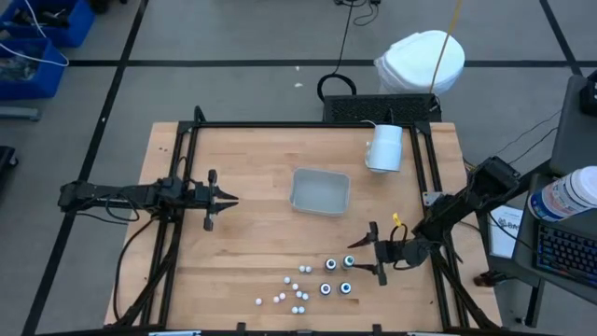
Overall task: Pick & Place food coloring
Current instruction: Put the large green food coloring bottle into the gray bin
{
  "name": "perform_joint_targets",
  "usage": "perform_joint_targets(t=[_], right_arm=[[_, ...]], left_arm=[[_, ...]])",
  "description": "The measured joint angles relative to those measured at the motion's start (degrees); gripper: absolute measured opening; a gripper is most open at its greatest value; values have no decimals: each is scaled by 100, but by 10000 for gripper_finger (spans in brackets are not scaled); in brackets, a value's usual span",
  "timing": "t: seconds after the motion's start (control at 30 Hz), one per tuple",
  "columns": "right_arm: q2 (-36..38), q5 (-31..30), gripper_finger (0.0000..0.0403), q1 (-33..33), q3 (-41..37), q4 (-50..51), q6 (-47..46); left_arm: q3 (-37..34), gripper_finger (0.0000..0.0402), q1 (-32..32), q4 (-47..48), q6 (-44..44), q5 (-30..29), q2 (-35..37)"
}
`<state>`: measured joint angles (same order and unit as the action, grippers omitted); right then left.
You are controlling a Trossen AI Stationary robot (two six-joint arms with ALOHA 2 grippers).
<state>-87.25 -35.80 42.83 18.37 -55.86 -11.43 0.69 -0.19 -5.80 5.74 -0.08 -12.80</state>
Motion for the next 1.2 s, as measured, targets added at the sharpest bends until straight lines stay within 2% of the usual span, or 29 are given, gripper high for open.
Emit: perform_joint_targets(t=[0.37,0.53,0.93,1.2], right_arm=[[-12,24,247,-6,0,-9,-163],[-49,304,247,-13,43,-66,-165],[-83,462,247,-47,291,430,-147],[-77,462,247,-48,291,412,-139]], left_arm=[[0,63,-1,0,0,-1,0],[0,63,0,0,0,0,0],[0,63,-1,4,0,-2,-1],[0,63,-2,2,0,0,0]])
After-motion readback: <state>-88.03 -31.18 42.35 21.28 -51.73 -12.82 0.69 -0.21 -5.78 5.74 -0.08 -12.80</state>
